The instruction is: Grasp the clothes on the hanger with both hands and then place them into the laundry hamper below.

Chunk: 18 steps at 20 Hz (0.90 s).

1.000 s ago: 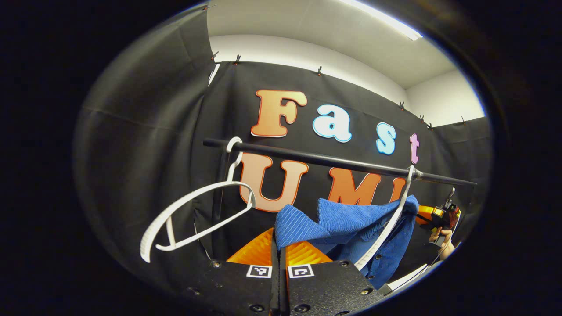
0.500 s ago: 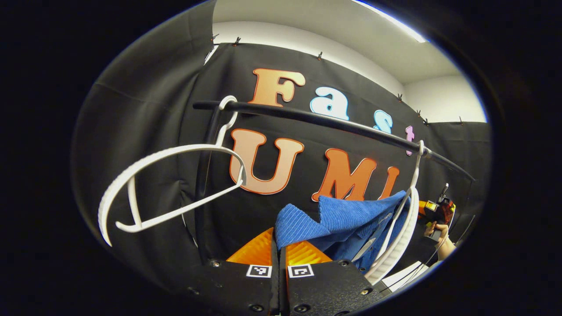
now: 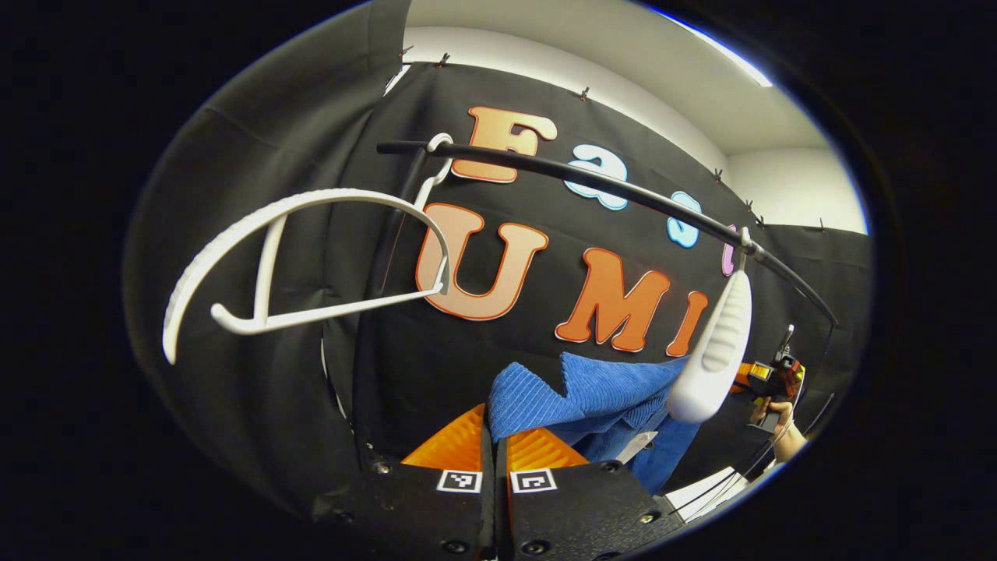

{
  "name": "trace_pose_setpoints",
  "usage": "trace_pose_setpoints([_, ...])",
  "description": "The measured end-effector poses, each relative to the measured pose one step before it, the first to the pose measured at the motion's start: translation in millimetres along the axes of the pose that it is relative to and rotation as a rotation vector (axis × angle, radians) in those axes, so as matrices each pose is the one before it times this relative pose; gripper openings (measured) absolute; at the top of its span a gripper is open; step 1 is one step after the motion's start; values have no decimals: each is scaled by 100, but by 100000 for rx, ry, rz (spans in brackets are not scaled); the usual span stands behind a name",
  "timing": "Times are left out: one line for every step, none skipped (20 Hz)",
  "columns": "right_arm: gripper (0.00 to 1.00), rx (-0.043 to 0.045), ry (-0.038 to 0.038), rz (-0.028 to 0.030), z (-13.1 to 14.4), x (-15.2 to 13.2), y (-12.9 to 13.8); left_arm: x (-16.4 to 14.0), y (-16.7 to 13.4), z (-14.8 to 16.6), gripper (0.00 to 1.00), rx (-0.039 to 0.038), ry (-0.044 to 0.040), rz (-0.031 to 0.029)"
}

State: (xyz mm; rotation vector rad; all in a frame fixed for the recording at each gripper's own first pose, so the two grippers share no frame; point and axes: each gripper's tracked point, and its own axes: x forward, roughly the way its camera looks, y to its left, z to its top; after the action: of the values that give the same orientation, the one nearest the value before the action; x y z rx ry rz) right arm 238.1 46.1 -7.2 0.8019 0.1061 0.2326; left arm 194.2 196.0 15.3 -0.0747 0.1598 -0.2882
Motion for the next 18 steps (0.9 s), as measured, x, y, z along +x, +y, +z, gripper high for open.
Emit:
trace_pose_setpoints([8, -776, 591, -1311, -303, -427, -366, -214, -82, -218, 0, 192, 260, 43])
trace_pose_setpoints([8, -427, 471, -1347, -277, -306, -390, -156, -202, -284, 0, -3, 282, -36])
trace_pose_setpoints([8, -153, 500, -1118, -316, -318, -400, -174, -175, -279, 0, -153, 311, -149])
trace_pose_setpoints([8, 26, 413, -1025, -252, -316, -261, -114, -115, -307, 0, -309, 342, 67])
trace_pose_setpoints([8, 57, 640, -832, -270, -326, -544, -23, -97, -321, 0, -474, 472, 182])
trace_pose_setpoints([8, -107, 396, -880, -330, -318, -518, -97, -132, -423, 0, -615, 575, 184])
trace_pose_setpoints([8, -64, 353, -791, -332, -313, -338, -95, -90, -384, 0, -802, 588, 207])
trace_pose_setpoints([8, 39, 469, -664, -287, -488, -365, -114, -121, -390, 0, -805, 542, 111])
trace_pose_setpoints([8, 96, 355, -476, -269, -266, -127, -110, -166, -445, 0, -906, 423, 76])
trace_pose_setpoints([8, 348, 182, -102, -103, -488, -107, -62, -5, -320, 0, -1196, 342, 81])
trace_pose_setpoints([8, 333, -57, -35, -268, -404, -81, -157, -156, -410, 0, -1287, 484, -51])
trace_pose_setpoints([8, 126, -112, -319, -132, -318, -183, -286, -154, -541, 0, -1195, 572, 0])
trace_pose_setpoints([8, -12, 103, -376, -217, -321, -115, -352, -223, -522, 0, -798, 670, 53])
trace_pose_setpoints([8, -81, 337, -431, -279, -394, -206, -367, -251, -451, 0, -255, 555, 110])
trace_pose_setpoints([8, -141, 460, -431, -321, -170, -152, 28, -202, -592, 0, 99, 375, 122])
trace_pose_setpoints([8, -159, 487, -361, -262, -377, -240, -149, -173, -421, 0, 106, 397, 216])
trace_pose_setpoints([8, -171, 376, -734, -295, -320, -247, -136, -184, -593, 0, 65, 440, 117])
trace_pose_setpoints([8, -299, 506, -805, -276, -363, -277, -32, -263, -466, 0, -56, 619, -172])
